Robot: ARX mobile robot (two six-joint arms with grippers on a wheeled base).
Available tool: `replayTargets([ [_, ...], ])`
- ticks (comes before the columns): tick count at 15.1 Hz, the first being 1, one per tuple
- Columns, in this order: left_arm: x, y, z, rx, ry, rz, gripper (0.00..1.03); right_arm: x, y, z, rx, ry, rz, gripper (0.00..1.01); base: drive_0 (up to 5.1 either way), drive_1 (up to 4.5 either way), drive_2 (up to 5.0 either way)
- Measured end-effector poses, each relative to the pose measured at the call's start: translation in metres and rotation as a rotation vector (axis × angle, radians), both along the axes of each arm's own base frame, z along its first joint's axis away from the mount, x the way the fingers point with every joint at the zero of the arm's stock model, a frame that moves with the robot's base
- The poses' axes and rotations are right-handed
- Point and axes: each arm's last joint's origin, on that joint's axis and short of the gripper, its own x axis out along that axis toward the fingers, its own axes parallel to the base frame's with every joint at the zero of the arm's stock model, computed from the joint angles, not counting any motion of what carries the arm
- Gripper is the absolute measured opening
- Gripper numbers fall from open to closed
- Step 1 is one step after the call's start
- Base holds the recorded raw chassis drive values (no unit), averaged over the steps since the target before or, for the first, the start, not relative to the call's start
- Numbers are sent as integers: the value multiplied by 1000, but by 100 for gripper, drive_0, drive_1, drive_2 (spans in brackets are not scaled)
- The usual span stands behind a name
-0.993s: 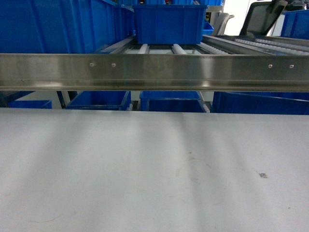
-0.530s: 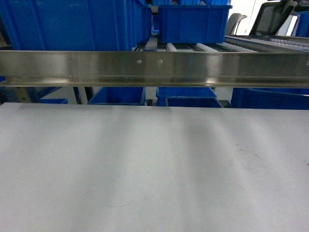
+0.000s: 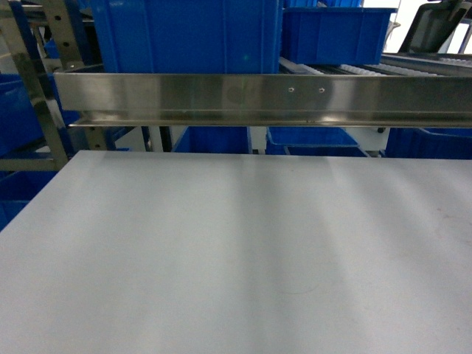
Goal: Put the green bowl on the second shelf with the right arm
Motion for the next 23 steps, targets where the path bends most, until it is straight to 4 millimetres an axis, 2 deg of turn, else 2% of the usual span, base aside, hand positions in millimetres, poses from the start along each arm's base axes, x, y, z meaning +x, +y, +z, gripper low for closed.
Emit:
replayTargets([
  [23,0,0,0,0,2,-1,98,0,0,-1,0,2,1,2,-505,240,240],
])
